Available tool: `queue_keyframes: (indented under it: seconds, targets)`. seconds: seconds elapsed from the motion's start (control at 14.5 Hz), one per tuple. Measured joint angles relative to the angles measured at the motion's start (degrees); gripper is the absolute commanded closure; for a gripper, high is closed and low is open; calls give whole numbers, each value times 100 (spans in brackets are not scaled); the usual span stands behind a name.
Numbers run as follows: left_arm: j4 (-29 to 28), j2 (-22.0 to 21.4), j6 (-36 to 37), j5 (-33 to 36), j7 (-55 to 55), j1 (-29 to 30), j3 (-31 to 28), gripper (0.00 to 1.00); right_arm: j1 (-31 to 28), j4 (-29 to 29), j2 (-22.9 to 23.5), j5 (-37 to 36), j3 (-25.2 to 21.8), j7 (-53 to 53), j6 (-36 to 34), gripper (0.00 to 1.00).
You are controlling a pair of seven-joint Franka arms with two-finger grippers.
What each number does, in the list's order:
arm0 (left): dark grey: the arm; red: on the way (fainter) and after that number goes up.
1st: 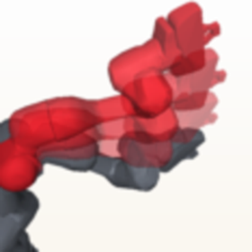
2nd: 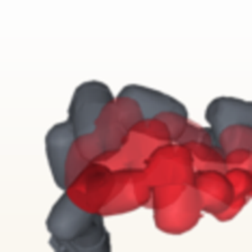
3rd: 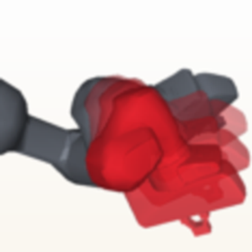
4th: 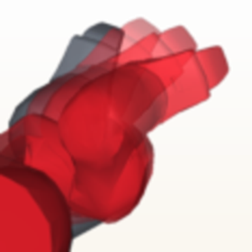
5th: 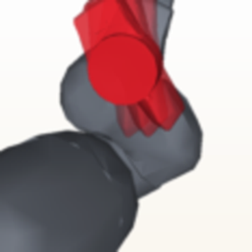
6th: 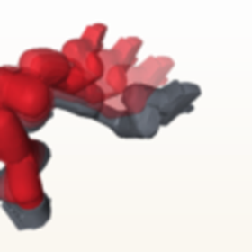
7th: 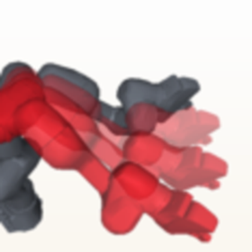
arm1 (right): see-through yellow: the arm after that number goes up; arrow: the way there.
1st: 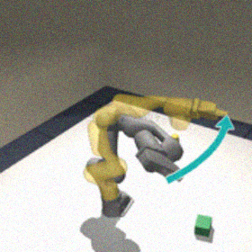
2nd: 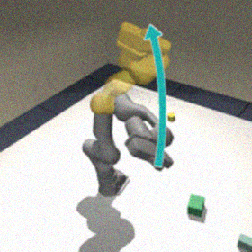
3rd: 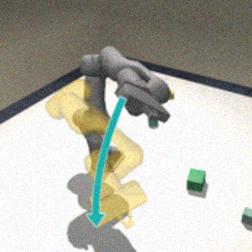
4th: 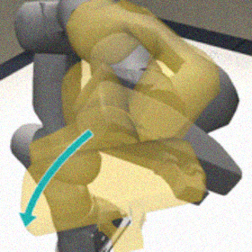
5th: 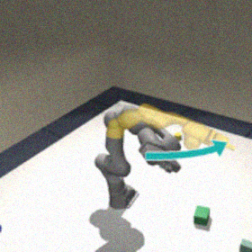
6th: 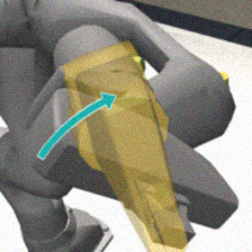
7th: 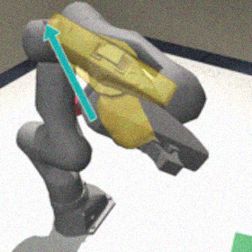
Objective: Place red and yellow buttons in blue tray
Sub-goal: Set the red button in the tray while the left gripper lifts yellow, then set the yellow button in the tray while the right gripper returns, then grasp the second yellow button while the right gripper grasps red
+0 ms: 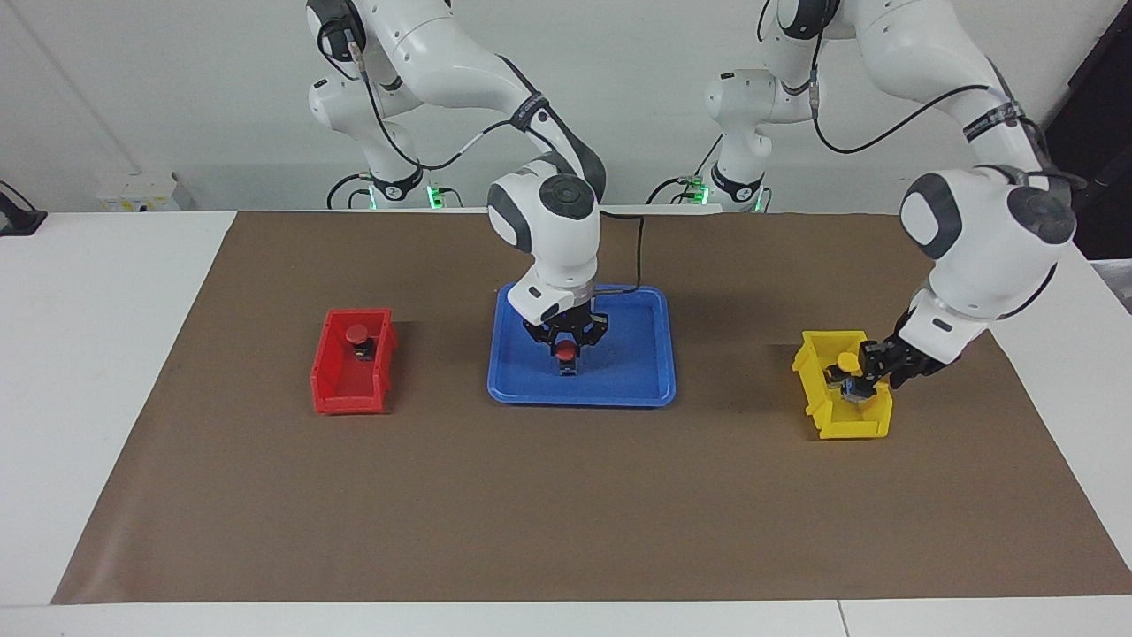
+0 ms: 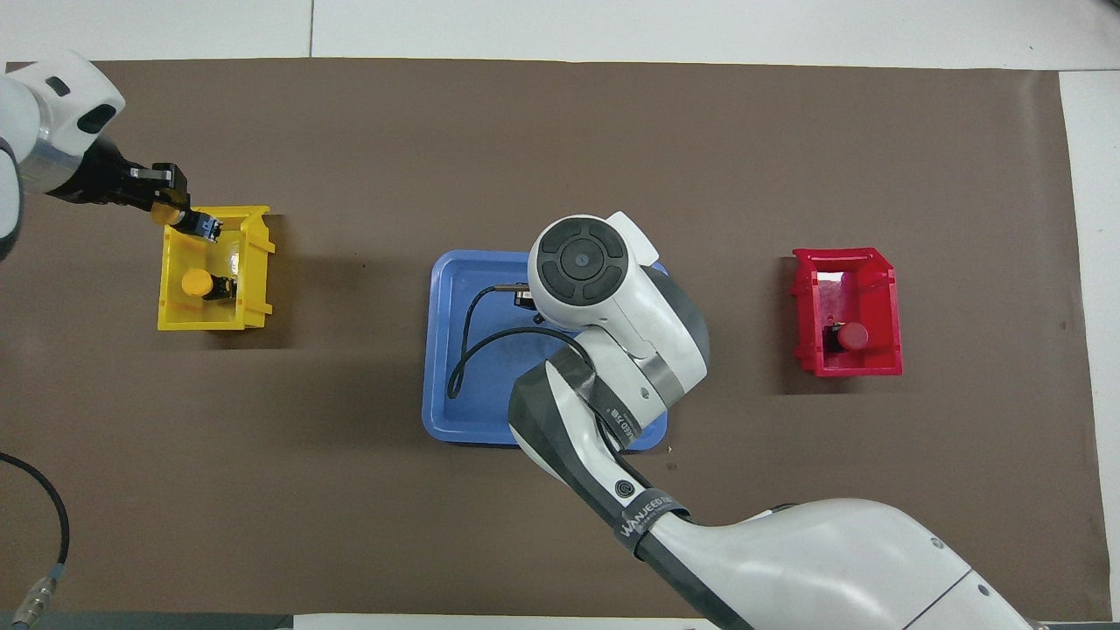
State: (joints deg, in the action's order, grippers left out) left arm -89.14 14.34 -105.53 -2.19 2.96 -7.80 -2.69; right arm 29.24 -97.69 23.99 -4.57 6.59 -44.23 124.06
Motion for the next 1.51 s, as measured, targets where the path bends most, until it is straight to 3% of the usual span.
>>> queue_keyframes:
  seconds: [0.07,0.34,0.62,0.89,1.17,1.24,1.31,1.38,1.51]
  targets:
    - [-8,-96,23,0,592,-372,21,99,0,0,-1,0,-1,-24,3,18]
    - [-916,-249,-821,1,2407,-1867,91,99,-63,326,-81,-261,-109,-63,-308,17]
    - [-1680,-246,-1860,0,3799,-2960,112,99,-1163,477,-881,-354,-153,1369,-1313,17]
    - [-1963,-130,-2270,0,4177,-3315,98,99,-2357,-717,-1905,33,-162,3138,-1312,17]
    - [-2034,-44,-2318,3,4176,-3300,-13,99,-3148,-2557,-2723,484,-170,4538,11,20]
    - [-2049,-28,-2318,10,4176,-3300,-22,92,-3220,-2925,-2842,503,-170,4628,292,21]
    - [-2072,-16,-2322,15,4176,-3302,-21,57,-3243,-3192,-2933,505,-167,4645,454,22]
    - [-2085,-6,-2342,16,4176,-3305,-17,33,-3249,-3375,-3001,505,-166,4645,538,23]
    - [-2088,4,-2391,17,4176,-3307,-14,30,-3249,-3578,-3064,508,-165,4645,732,23]
